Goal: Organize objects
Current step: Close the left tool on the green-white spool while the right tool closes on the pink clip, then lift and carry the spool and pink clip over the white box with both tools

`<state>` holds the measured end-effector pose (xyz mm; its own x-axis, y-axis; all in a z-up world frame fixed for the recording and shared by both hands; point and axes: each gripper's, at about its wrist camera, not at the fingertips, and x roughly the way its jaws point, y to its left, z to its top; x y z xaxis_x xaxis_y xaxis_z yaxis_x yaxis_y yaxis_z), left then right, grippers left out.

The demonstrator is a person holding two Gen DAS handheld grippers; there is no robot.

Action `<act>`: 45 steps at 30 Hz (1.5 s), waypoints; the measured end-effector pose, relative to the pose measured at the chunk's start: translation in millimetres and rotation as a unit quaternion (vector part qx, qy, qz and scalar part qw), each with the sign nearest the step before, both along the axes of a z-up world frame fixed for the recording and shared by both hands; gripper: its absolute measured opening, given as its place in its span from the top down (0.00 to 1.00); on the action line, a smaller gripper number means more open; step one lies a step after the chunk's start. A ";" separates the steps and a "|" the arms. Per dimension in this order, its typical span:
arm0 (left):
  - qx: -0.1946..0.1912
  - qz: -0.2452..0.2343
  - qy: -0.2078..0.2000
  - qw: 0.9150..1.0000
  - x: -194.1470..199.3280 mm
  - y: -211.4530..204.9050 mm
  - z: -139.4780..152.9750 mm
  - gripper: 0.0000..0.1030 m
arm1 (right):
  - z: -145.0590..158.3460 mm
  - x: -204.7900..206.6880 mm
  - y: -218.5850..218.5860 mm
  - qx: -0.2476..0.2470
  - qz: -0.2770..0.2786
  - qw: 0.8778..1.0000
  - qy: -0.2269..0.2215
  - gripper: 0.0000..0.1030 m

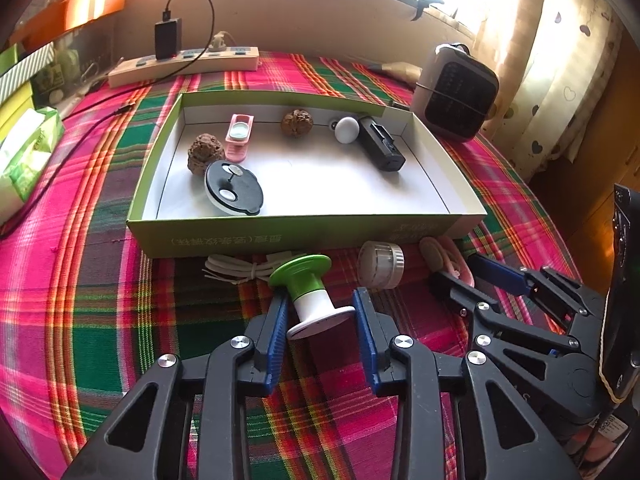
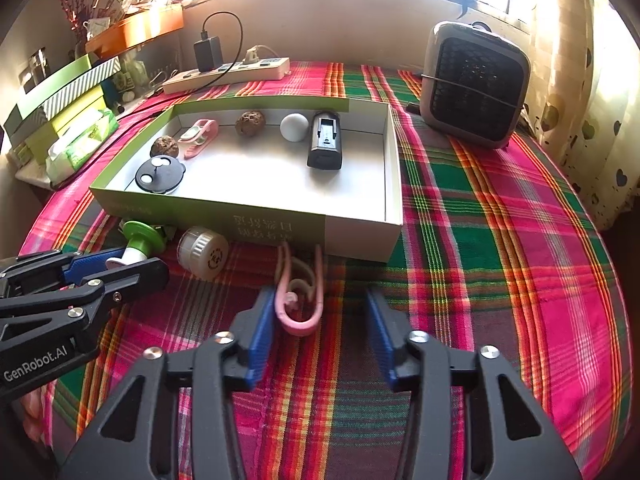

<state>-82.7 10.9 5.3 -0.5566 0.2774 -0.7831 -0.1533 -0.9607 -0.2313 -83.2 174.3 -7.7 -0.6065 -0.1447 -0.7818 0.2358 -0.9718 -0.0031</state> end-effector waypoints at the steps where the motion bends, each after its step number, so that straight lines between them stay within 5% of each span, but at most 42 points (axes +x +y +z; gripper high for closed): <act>1: -0.001 0.000 0.001 1.000 0.3 -0.2 0.0 0.71 | 0.1 0.3 -0.2 0.000 0.001 1.000 0.000 0.60; 7: 0.000 -0.001 0.002 1.000 1.0 -1.6 0.2 0.71 | 1.0 2.2 -3.5 -0.006 0.011 1.000 0.001 0.77; 45: -0.006 -0.009 0.031 0.999 14.6 -4.4 17.9 0.71 | 15.8 11.2 1.4 -0.022 0.009 0.999 0.021 0.78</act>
